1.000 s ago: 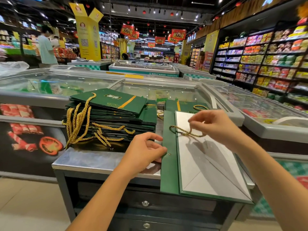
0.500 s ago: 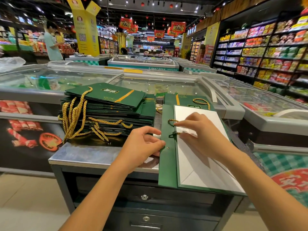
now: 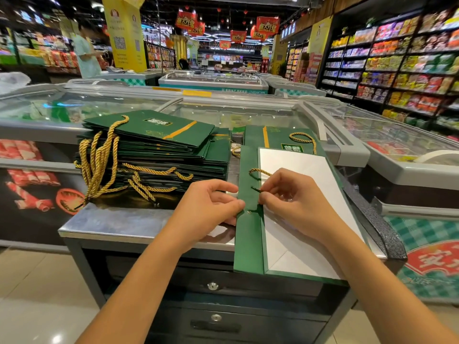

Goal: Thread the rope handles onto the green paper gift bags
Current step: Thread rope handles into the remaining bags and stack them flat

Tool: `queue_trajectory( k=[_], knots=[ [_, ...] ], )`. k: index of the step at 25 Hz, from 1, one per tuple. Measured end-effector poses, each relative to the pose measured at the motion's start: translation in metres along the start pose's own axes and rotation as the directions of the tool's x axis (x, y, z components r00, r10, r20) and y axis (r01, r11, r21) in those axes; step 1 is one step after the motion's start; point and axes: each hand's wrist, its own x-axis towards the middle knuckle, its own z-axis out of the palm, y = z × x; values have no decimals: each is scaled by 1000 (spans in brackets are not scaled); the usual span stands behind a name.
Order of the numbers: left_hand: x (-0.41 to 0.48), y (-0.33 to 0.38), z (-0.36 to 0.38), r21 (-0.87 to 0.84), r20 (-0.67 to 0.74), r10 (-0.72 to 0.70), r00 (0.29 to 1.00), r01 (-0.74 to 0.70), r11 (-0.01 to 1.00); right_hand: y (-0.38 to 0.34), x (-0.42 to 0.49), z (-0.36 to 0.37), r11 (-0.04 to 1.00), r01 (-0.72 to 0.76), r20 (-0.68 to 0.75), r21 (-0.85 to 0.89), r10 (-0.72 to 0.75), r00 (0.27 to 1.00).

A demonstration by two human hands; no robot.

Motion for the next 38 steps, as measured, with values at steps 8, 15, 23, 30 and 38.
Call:
queue_trajectory(
  k=[8, 15, 23, 30, 38],
  knots=[
    [0, -4, -4, -88, 113, 39, 993, -29, 996, -2, -7, -5, 997, -13, 96, 74, 6, 995],
    [1, -9, -5, -7, 130, 111, 985, -111, 994, -5, -9, -5, 996, -56, 142, 64, 47, 989],
    [4, -17, -8, 34, 119, 174, 978, -179, 983, -3, -8, -5, 996, -42, 167, 76, 29, 985],
    [2, -12, -7, 52, 131, 180, 975, -188, 981, 4, -6, -5, 996, 77, 172, 52, -85, 981],
    [-1, -9, -5, 138, 159, 182, 970, -204, 969, 10, -2, -5, 984, 178, 278, 3, -172, 945]
  ],
)
